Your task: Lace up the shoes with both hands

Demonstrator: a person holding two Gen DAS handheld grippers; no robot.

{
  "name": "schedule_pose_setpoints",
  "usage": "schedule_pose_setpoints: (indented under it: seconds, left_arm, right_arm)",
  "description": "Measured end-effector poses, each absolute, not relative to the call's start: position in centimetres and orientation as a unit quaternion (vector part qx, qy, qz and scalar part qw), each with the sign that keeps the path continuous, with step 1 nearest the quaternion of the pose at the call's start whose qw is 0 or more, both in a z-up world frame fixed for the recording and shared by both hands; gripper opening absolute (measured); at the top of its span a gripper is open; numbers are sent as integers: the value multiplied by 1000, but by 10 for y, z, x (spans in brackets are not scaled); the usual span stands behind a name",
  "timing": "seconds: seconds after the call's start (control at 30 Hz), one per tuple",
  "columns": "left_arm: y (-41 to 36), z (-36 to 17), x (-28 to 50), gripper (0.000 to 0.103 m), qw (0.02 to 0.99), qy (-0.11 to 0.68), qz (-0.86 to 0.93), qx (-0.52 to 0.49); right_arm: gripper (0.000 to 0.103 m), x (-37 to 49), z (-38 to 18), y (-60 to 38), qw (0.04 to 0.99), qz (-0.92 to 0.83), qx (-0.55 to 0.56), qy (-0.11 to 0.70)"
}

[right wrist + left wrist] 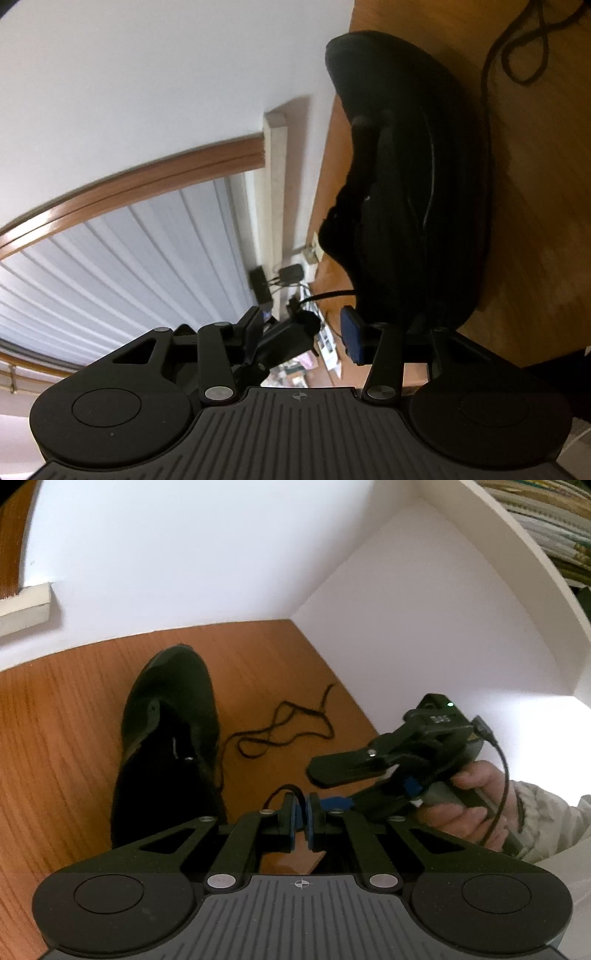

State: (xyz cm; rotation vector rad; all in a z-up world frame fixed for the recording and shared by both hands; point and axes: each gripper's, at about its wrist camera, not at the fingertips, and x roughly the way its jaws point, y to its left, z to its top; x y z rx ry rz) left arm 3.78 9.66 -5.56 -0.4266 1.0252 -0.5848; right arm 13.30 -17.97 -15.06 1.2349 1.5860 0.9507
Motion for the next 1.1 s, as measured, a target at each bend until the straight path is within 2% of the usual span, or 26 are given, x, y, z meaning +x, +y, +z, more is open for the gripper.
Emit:
schedule_pose_setpoints:
  seconds: [0.3, 0.73, 0.8, 0.87, 1.1]
  left_arm:
    - [96, -51, 39, 6, 809, 483, -282, -180]
    - [93, -51, 33, 6, 794, 494, -297, -195]
    - [97, -51, 33, 6, 794, 491, -295, -204]
    - [102, -50, 34, 6, 792, 489, -294, -217]
    - [105, -50, 37, 6, 791, 486, -295, -226]
  right_arm:
    - [51, 127, -151, -203, 429, 369, 538, 625]
    - [50, 127, -158, -174, 403, 386, 543, 628]
    - [44, 128, -157, -170, 407, 391, 537, 628]
    - [23, 128, -157, -169, 417, 388, 529, 629]
    - [21, 124, -155, -172, 439, 381, 535, 613]
